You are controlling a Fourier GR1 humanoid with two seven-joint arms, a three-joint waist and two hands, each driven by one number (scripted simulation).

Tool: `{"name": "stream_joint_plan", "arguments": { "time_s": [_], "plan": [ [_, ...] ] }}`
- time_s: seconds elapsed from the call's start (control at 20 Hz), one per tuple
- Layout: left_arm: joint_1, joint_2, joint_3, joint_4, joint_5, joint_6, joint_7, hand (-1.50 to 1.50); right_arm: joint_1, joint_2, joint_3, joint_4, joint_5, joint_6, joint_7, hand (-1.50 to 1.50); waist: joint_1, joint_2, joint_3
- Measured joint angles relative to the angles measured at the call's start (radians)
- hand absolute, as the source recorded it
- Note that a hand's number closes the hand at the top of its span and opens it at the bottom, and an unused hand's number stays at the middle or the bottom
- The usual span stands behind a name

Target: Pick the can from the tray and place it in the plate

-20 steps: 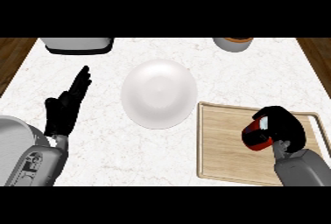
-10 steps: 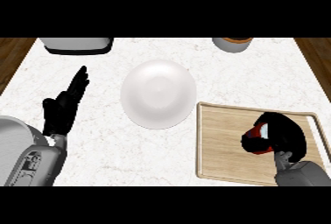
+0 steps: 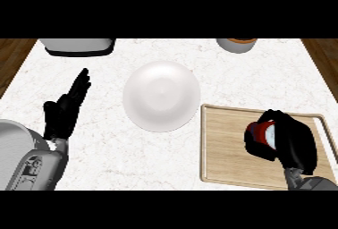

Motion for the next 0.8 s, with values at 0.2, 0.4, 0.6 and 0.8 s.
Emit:
{"name": "stream_joint_plan", "arguments": {
  "time_s": [0.2,0.4,0.6,0.8],
  "plan": [
    [-0.017,-0.006,-0.002,-0.009,-0.006,0.002,0.028,0.0,-0.033,0.003,-0.002,-0.088,0.031,-0.051,-0.054,1.5,0.001,0.001,0.001],
    [-0.015,-0.01,-0.004,-0.026,-0.017,0.003,0.042,0.0,-0.086,0.04,0.03,-0.142,0.056,-0.061,-0.097,1.5,0.007,0.002,0.001],
    [-0.009,-0.017,0.003,-0.008,-0.02,-0.009,0.016,0.0,-0.208,0.113,0.027,-0.126,0.017,0.002,-0.101,1.5,0.011,0.004,0.001],
    [-0.021,-0.026,0.009,-0.008,-0.023,-0.013,0.022,0.0,-0.333,0.235,0.037,0.002,0.01,0.018,-0.091,1.5,0.017,0.006,0.001]
  ]
}}
